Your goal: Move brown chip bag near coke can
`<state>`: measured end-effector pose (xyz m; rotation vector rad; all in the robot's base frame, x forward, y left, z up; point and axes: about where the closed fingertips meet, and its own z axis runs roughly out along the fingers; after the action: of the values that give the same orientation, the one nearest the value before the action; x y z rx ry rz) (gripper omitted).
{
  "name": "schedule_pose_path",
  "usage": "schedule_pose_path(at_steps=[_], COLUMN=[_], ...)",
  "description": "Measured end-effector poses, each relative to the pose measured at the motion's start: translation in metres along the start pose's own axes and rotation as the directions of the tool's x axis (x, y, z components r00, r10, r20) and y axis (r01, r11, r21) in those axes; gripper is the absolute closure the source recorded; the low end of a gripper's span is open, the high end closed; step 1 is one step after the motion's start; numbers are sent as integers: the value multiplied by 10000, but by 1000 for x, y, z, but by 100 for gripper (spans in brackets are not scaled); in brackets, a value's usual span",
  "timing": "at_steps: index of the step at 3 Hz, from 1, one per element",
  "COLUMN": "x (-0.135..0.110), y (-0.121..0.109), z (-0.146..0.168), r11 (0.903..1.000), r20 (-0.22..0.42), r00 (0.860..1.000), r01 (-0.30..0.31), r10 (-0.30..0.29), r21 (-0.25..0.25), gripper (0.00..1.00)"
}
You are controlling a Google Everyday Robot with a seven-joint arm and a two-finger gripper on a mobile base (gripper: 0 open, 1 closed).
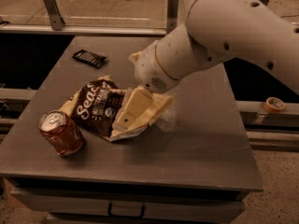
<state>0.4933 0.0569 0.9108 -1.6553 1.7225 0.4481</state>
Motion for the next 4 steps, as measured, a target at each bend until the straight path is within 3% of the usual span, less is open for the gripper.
schedule_pose_path(at_steps=[1, 2, 3, 4], x=[12, 25, 32, 42], y=[-34, -94, -165, -236], z=[-23, -66, -123, -204], r11=[9958, 9732, 9199, 8103], r20=[52, 256, 405, 395], r00=[10000, 9996, 9975, 9943], r01=[-43, 77, 372, 578], r10=[38, -139, -575, -993], r21=[910, 2297, 3903, 5831], gripper=[0, 0, 0, 0])
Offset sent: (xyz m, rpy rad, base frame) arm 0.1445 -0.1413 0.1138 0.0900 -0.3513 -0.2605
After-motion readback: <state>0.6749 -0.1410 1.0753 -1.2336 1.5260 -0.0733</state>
